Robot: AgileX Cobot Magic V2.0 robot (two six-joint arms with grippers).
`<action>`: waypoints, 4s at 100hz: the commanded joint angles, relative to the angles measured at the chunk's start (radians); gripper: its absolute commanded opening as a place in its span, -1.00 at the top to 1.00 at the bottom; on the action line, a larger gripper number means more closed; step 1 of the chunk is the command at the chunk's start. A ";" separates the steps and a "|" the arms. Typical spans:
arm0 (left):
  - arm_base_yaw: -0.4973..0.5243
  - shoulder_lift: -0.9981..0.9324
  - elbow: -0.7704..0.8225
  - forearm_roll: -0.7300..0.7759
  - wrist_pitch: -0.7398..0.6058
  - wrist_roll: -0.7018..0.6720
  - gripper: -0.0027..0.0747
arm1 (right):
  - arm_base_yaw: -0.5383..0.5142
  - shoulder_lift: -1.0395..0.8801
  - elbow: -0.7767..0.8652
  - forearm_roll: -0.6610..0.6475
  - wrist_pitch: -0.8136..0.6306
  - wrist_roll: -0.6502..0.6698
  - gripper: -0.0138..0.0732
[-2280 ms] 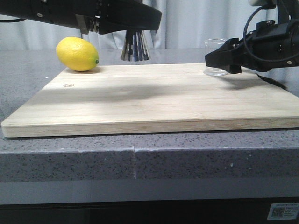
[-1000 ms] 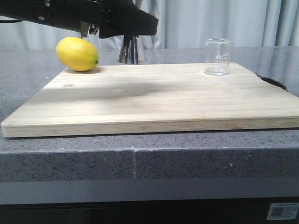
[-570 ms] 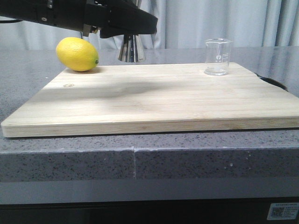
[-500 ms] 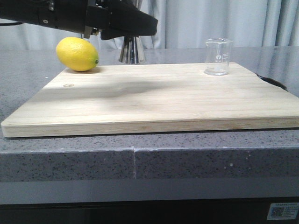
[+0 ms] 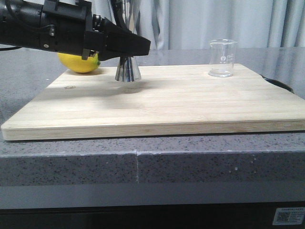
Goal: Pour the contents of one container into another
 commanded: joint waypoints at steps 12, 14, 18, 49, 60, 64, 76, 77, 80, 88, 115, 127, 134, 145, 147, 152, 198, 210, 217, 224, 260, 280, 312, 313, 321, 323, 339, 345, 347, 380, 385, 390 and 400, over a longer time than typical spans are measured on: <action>0.003 -0.046 -0.029 -0.095 0.073 0.038 0.98 | -0.006 -0.032 -0.024 0.025 -0.043 0.003 -0.36; 0.003 -0.046 -0.029 -0.095 0.072 0.041 0.98 | -0.006 -0.032 -0.024 0.025 -0.043 0.003 -0.36; 0.003 -0.046 -0.029 -0.095 0.070 0.041 0.98 | -0.006 -0.032 -0.024 0.025 -0.043 0.003 -0.36; 0.003 -0.046 -0.029 -0.095 0.061 0.057 0.98 | -0.006 -0.032 -0.024 0.025 -0.047 0.003 -0.36; 0.003 -0.043 -0.029 -0.095 0.061 0.057 0.98 | -0.006 -0.032 -0.024 0.025 -0.051 0.003 -0.36; 0.003 -0.041 -0.029 -0.095 0.061 0.057 0.98 | -0.006 -0.032 -0.024 0.025 -0.051 0.003 -0.36; 0.003 -0.023 -0.029 -0.095 0.070 0.057 0.98 | -0.006 -0.032 -0.024 0.025 -0.051 0.003 -0.36; 0.003 -0.021 -0.029 -0.095 0.072 0.057 0.98 | -0.006 -0.032 -0.024 0.025 -0.051 0.003 -0.36; 0.003 -0.017 -0.029 -0.095 0.077 0.057 0.98 | -0.006 -0.032 -0.024 0.025 -0.051 0.003 -0.36; 0.003 -0.014 -0.029 -0.095 0.076 0.057 0.98 | -0.006 -0.032 -0.024 0.025 -0.051 0.003 -0.36; 0.031 -0.014 -0.029 -0.095 0.074 0.065 0.98 | -0.006 -0.032 -0.024 0.025 -0.052 0.003 -0.36; 0.049 -0.014 -0.029 -0.095 0.083 0.065 0.98 | -0.006 -0.032 -0.024 0.025 -0.052 0.003 -0.36; 0.055 -0.014 -0.029 -0.095 0.087 0.065 0.98 | -0.006 -0.032 -0.024 0.025 -0.052 0.003 -0.36; 0.055 -0.014 -0.029 -0.095 0.090 0.065 0.98 | -0.006 -0.032 -0.024 0.025 -0.052 0.003 -0.36; 0.055 -0.014 -0.029 -0.095 0.090 0.065 0.98 | -0.006 -0.032 -0.024 0.025 -0.052 0.003 -0.36; 0.055 -0.014 -0.029 -0.095 0.090 0.065 0.98 | -0.006 -0.032 -0.024 0.025 -0.052 0.003 -0.36; 0.058 -0.006 -0.029 -0.095 0.092 0.065 0.98 | -0.006 -0.032 -0.024 0.025 -0.055 0.003 -0.36; 0.058 0.012 -0.029 -0.095 0.101 0.065 0.98 | -0.006 -0.032 -0.024 0.025 -0.055 0.003 -0.36; 0.058 0.021 -0.029 -0.095 0.109 0.065 0.98 | -0.006 -0.032 -0.024 0.025 -0.055 0.003 -0.36; 0.058 0.023 -0.029 -0.095 0.109 0.065 0.98 | -0.006 -0.032 -0.024 0.025 -0.055 0.003 -0.36; 0.058 0.023 -0.029 -0.095 0.107 0.065 0.98 | -0.006 -0.032 -0.024 0.025 -0.055 0.003 -0.35; 0.058 0.023 -0.029 -0.095 0.105 0.065 0.98 | -0.006 -0.032 -0.024 0.025 -0.055 0.003 -0.35; 0.058 0.023 -0.029 -0.086 0.105 0.065 0.98 | -0.006 -0.032 -0.024 0.025 -0.055 0.003 -0.35; 0.058 0.023 -0.029 -0.087 0.105 0.065 0.98 | -0.006 -0.032 -0.024 0.025 -0.055 0.003 -0.35; 0.058 0.023 -0.029 -0.080 0.105 0.065 0.98 | -0.006 -0.032 -0.024 0.025 -0.055 0.003 -0.35; 0.058 0.023 -0.029 -0.078 0.105 0.065 0.98 | -0.006 -0.032 -0.024 0.025 -0.055 0.003 -0.35; 0.058 0.023 -0.029 -0.068 0.105 0.065 0.97 | -0.006 -0.032 -0.024 0.025 -0.055 0.003 -0.35; 0.058 0.023 -0.029 -0.068 0.105 0.065 0.97 | -0.006 -0.032 -0.024 0.025 -0.055 0.003 -0.35; 0.058 0.023 -0.029 -0.068 0.105 0.065 0.95 | -0.006 -0.032 -0.024 0.025 -0.055 0.003 -0.35; 0.058 0.023 -0.029 -0.068 0.105 0.065 0.34 | -0.006 -0.032 -0.024 0.025 -0.058 0.003 -0.35; 0.058 0.023 -0.029 -0.068 0.105 0.065 0.27 | -0.006 -0.032 -0.024 0.025 -0.058 0.003 -0.35; 0.058 0.023 -0.029 -0.068 0.105 0.065 0.20 | -0.006 -0.032 -0.024 0.025 -0.058 0.003 -0.35; 0.058 0.023 -0.029 -0.068 0.105 0.064 0.07 | -0.006 -0.032 -0.024 0.025 -0.058 0.003 -0.35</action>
